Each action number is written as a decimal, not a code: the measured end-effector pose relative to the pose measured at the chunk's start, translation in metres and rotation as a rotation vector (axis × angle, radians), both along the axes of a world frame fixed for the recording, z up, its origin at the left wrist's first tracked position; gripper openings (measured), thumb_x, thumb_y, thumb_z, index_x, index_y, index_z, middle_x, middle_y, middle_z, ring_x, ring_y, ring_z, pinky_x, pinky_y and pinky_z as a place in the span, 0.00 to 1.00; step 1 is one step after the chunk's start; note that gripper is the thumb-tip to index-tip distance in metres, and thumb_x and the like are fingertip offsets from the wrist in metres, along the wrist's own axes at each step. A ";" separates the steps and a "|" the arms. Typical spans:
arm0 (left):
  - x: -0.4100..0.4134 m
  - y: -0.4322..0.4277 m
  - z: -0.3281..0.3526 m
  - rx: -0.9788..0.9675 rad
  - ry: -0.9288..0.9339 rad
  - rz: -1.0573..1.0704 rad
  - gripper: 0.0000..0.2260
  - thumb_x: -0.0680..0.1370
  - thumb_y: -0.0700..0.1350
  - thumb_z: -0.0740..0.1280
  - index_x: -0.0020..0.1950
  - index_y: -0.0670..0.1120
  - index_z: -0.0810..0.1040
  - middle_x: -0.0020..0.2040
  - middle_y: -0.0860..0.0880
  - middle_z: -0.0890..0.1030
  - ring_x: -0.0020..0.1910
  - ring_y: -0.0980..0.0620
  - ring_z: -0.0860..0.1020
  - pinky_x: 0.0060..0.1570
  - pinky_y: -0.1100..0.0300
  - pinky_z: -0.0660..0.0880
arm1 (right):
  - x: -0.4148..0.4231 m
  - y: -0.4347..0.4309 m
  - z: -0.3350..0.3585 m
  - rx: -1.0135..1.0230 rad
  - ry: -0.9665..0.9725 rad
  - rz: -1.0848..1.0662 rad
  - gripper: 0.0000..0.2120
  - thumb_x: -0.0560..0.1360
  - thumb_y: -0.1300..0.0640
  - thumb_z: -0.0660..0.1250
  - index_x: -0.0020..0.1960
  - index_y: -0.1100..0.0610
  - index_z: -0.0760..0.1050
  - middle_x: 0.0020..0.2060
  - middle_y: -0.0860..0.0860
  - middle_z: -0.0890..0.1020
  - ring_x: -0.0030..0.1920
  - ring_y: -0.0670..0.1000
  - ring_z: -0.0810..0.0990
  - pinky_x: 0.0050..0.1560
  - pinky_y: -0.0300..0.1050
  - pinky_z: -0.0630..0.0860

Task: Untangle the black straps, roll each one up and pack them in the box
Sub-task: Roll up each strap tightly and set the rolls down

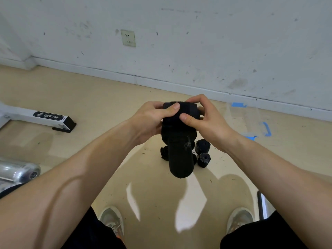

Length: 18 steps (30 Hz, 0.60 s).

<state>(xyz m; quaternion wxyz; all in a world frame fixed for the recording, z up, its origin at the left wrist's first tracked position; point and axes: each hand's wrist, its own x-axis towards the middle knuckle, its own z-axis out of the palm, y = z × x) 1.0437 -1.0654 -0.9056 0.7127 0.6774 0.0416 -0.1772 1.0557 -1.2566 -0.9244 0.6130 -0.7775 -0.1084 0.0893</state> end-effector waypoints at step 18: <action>-0.002 0.004 0.008 0.021 -0.021 -0.070 0.21 0.78 0.51 0.72 0.66 0.40 0.79 0.53 0.43 0.85 0.51 0.45 0.86 0.44 0.57 0.82 | 0.005 -0.003 0.002 0.270 0.186 0.093 0.22 0.72 0.55 0.74 0.64 0.56 0.75 0.52 0.63 0.83 0.55 0.62 0.84 0.54 0.54 0.82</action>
